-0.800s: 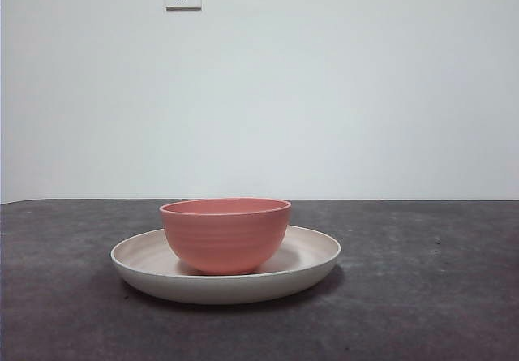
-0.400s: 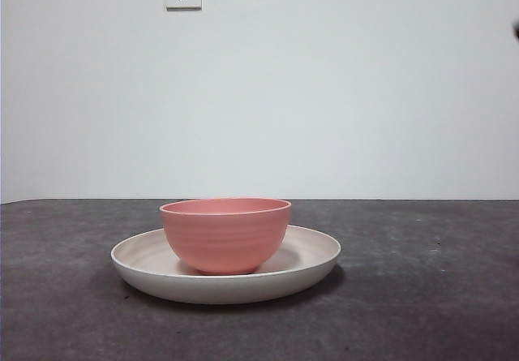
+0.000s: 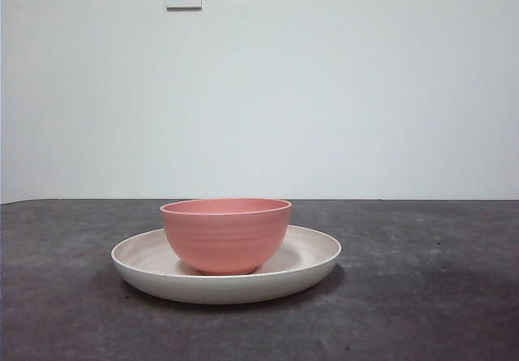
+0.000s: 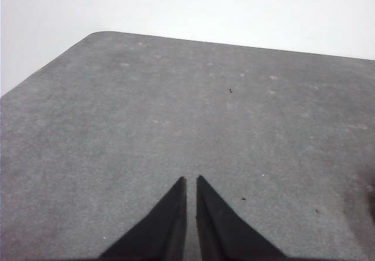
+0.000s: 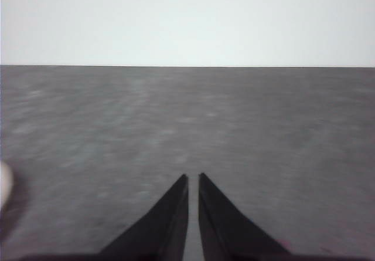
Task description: Place the red bowl on the white plate
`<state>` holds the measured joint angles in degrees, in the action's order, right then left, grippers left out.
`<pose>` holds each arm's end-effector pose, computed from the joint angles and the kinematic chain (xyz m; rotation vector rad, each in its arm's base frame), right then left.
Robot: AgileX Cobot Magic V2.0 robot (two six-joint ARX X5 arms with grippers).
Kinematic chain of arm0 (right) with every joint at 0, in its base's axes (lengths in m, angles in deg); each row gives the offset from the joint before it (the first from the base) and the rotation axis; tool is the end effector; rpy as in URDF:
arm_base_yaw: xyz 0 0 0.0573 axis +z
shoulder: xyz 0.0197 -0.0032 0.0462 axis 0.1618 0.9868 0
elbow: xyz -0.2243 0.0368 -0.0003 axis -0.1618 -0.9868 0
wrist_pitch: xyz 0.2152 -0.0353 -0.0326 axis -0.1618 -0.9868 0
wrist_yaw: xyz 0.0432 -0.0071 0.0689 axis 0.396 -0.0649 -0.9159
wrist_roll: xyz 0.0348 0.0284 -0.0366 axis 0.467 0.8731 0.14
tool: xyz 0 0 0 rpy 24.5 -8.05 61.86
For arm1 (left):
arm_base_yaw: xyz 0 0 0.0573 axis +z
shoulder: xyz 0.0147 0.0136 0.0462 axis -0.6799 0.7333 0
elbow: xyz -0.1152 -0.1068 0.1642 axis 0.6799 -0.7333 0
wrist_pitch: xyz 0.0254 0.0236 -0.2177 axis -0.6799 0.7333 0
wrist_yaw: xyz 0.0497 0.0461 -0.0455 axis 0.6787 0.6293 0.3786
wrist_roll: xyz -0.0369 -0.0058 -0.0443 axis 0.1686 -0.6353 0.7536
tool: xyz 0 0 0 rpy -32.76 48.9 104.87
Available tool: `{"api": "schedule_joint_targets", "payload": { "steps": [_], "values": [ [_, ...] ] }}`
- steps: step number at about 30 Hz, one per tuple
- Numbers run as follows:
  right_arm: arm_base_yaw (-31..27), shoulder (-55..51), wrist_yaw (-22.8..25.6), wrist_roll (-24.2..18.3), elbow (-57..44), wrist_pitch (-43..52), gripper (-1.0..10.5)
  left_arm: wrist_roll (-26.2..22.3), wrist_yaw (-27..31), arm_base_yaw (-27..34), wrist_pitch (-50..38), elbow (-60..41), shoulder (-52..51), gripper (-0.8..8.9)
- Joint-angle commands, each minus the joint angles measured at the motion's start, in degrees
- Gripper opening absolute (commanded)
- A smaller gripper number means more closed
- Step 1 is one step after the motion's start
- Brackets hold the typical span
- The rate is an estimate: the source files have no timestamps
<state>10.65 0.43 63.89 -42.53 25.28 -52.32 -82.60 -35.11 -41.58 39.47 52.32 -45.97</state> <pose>0.1074 0.0061 0.1602 0.0774 0.0711 0.1201 0.1056 0.0026 0.1543 -0.0882 0.1544 0.0352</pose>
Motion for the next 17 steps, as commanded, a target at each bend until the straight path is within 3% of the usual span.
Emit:
{"api": "schedule_joint_targets", "payload": {
  "steps": [1,6,17],
  "values": [
    [-0.59,-0.15,4.17,-0.33,-0.28,-0.92,0.3,-0.87,0.20,-0.04,0.22,-1.16,-0.11,0.28],
    [-0.74,-0.15,6.14,-0.63,-0.28,-5.86,0.3,-0.87,0.20,-0.04,0.22,-1.16,-0.11,0.28],
    [-0.74,-0.15,6.16,-1.20,-0.26,-4.63,0.3,-0.87,0.20,-0.04,0.22,-1.16,-0.11,0.28]
  ]
}}
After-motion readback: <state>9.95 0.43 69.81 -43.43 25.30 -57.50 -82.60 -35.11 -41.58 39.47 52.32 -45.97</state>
